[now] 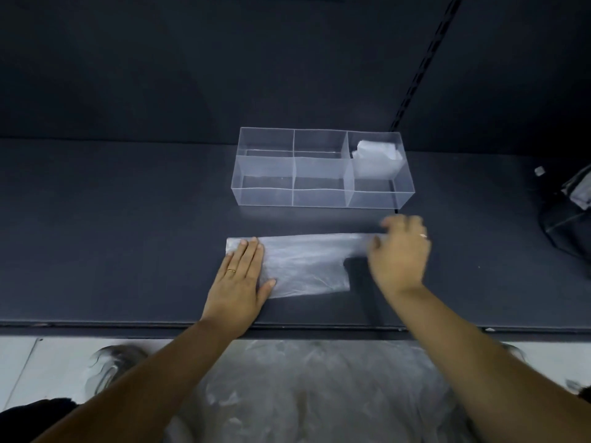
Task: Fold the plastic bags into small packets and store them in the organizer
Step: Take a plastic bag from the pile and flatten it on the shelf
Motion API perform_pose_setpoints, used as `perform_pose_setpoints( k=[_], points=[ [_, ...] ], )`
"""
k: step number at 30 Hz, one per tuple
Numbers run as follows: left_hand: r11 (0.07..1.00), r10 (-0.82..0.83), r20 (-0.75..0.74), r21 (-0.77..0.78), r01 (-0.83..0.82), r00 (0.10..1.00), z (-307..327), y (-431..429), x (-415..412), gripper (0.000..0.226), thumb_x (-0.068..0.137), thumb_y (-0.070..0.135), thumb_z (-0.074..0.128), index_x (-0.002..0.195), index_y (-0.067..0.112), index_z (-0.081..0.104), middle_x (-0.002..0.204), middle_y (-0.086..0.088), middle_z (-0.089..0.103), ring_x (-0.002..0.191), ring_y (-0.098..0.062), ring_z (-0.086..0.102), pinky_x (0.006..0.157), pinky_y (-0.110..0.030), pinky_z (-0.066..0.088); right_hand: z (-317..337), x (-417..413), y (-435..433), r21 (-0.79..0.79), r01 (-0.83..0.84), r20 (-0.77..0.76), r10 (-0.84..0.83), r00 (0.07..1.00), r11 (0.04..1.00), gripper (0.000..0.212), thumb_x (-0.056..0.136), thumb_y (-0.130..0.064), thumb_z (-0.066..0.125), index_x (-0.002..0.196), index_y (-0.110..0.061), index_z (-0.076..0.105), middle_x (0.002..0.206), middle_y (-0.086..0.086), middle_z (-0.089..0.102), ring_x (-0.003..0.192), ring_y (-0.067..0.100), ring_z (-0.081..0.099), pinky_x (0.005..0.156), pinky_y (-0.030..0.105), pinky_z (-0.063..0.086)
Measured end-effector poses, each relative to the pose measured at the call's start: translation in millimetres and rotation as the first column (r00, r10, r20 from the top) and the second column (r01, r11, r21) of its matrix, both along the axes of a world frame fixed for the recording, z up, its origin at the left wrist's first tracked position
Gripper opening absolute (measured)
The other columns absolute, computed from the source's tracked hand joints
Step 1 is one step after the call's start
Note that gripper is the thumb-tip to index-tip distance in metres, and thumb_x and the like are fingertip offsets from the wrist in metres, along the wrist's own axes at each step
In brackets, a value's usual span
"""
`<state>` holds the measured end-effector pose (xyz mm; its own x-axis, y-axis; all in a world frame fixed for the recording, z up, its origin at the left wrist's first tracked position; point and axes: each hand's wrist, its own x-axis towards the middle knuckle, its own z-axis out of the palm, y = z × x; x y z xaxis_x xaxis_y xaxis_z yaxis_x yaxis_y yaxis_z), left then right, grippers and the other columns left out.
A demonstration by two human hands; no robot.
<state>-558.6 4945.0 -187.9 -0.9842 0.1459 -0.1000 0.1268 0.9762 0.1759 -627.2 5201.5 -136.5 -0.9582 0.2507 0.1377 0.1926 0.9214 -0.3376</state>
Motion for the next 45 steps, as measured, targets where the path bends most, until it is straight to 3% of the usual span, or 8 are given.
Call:
perform_pose_setpoints(
  k=[6, 14, 21, 28, 34, 39, 42, 45],
  points=[
    [0.996, -0.046, 0.011, -0.074, 0.046, 0.999, -3, 1, 3, 0.072, 0.094, 0.048, -0.014, 0.148, 0.006, 0.005, 0.157, -0.010, 0.002, 0.147, -0.028, 0.003, 0.120, -0.042, 0.006, -20, 49, -127, -0.278, -0.585, 0.069, 0.623, 0.779, 0.762, 0.049, 0.100, -0.021, 0.041, 0.148, -0.012, 0.032, 0.156, 0.005, 0.027, 0.144, 0.019, 0.020, 0.120, 0.028, 0.008],
    [0.993, -0.003, 0.048, -0.119, 0.009, 0.999, 0, -1, 1, 0.087, 0.084, 0.070, -0.011, 0.152, 0.017, 0.004, 0.160, -0.004, 0.003, 0.147, -0.034, -0.002, 0.118, -0.046, -0.004, -63, 27, -42, 0.125, -0.417, 0.334, 0.358, 0.872, 0.900, 0.072, 0.095, -0.059, 0.009, 0.152, -0.020, -0.009, 0.159, 0.000, -0.017, 0.146, 0.018, -0.019, 0.118, 0.041, -0.012],
    [0.986, 0.033, 0.083, -0.163, -0.019, 0.996, 4, -1, 1, 0.089, 0.077, 0.074, -0.016, 0.150, 0.024, -0.013, 0.161, -0.005, -0.011, 0.146, -0.029, -0.015, 0.115, -0.049, -0.014, -45, 15, 33, 0.222, -0.271, 0.352, 0.182, 0.918, 0.937, 0.069, 0.099, -0.053, 0.018, 0.154, -0.015, 0.001, 0.162, 0.004, -0.004, 0.149, 0.020, -0.005, 0.119, 0.044, -0.007],
    [0.973, -0.202, -0.132, 0.083, 0.214, 0.970, 30, 25, 11, 0.062, 0.089, 0.040, 0.062, 0.137, 0.003, 0.048, 0.145, -0.013, 0.046, 0.138, -0.029, 0.036, 0.117, -0.044, 0.015, -18, 60, 9, -0.025, -0.614, 0.134, 0.611, 0.780, 0.789, 0.027, 0.073, -0.027, 0.080, 0.094, -0.017, 0.067, 0.102, 0.002, 0.056, 0.096, 0.027, 0.056, 0.076, 0.034, 0.037],
    [0.961, -0.234, 0.001, 0.154, 0.231, 0.972, 14, 41, 21, 0.074, 0.095, 0.053, 0.043, 0.152, 0.013, 0.016, 0.160, -0.001, 0.010, 0.148, -0.013, 0.005, 0.113, -0.019, -0.015, -20, 54, -3, -0.028, -0.560, 0.227, 0.550, 0.803, 0.828, 0.007, 0.090, -0.016, 0.062, 0.083, -0.015, 0.065, 0.097, 0.001, 0.055, 0.096, 0.023, 0.051, 0.083, 0.033, 0.037],
    [0.960, -0.153, -0.120, 0.216, 0.176, 0.981, 18, 47, 17, 0.051, 0.094, 0.028, 0.059, 0.140, 0.010, 0.047, 0.148, -0.003, 0.043, 0.136, -0.013, 0.039, 0.113, -0.015, 0.013, -10, 57, 9, -0.219, -0.493, 0.267, 0.538, 0.799, 0.842, 0.012, 0.091, -0.009, 0.058, 0.080, -0.010, 0.063, 0.091, -0.002, 0.052, 0.093, 0.022, 0.053, 0.087, 0.036, 0.043],
    [0.956, -0.192, -0.229, 0.176, 0.235, 0.954, 25, 54, 19, 0.048, 0.047, 0.003, 0.093, 0.092, 0.008, 0.076, 0.101, -0.003, 0.074, 0.092, -0.014, 0.070, 0.083, -0.019, 0.052, 0, 64, 21, -0.116, -0.520, 0.213, 0.532, 0.819, 0.847, 0.011, 0.085, -0.027, 0.066, 0.091, -0.018, 0.061, 0.103, -0.006, 0.047, 0.103, 0.018, 0.048, 0.091, 0.030, 0.035],
    [0.956, -0.159, -0.275, 0.196, 0.217, 0.948, 29, 59, 25, 0.036, 0.044, -0.001, 0.092, 0.073, 0.011, 0.073, 0.081, 0.001, 0.073, 0.072, -0.015, 0.070, 0.064, -0.021, 0.055, 7, 74, 16, -0.013, -0.613, 0.219, 0.601, 0.769, 0.790, 0.069, 0.070, -0.054, 0.072, 0.128, -0.027, 0.047, 0.132, -0.008, 0.038, 0.125, 0.013, 0.031, 0.100, 0.028, 0.019]
  ],
)
